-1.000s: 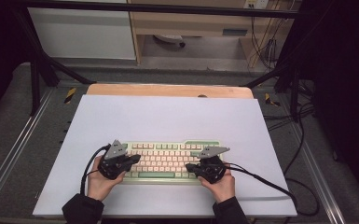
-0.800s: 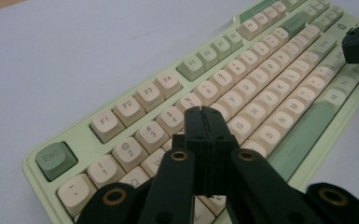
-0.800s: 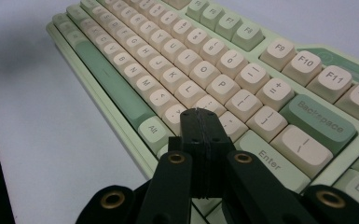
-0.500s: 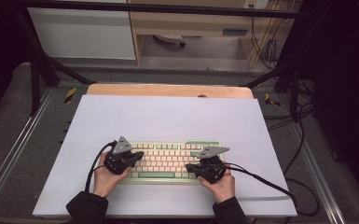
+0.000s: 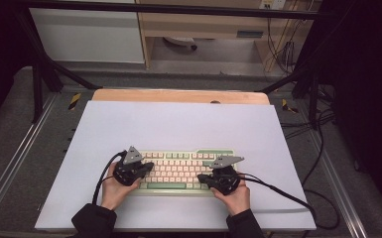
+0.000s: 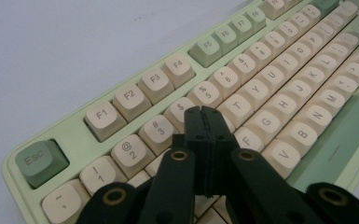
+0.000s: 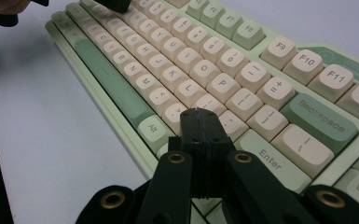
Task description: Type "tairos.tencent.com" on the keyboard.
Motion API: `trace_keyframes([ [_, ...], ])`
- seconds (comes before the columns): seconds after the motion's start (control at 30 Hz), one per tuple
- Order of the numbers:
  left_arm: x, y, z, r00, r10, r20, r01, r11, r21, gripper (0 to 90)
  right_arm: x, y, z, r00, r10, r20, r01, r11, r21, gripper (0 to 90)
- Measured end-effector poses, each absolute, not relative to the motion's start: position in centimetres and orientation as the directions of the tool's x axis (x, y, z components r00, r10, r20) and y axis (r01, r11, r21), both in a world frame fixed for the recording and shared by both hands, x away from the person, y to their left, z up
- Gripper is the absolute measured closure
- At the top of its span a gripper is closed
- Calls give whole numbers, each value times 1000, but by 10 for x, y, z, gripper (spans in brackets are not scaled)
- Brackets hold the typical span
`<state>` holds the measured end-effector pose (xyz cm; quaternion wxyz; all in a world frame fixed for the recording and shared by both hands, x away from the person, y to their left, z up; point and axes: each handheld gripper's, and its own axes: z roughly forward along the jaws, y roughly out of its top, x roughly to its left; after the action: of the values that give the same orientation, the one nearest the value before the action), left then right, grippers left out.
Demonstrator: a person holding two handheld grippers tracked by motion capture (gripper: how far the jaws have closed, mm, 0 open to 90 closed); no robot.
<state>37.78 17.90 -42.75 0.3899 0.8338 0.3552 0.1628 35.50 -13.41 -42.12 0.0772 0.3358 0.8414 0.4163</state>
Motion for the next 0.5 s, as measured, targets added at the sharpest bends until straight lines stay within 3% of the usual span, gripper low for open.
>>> trace_keyframes([
  [0.5,377,179,-428,703,711,-5,455,-444,772,899,355,-134,-421,-763,628,152,501,427,753,900],
])
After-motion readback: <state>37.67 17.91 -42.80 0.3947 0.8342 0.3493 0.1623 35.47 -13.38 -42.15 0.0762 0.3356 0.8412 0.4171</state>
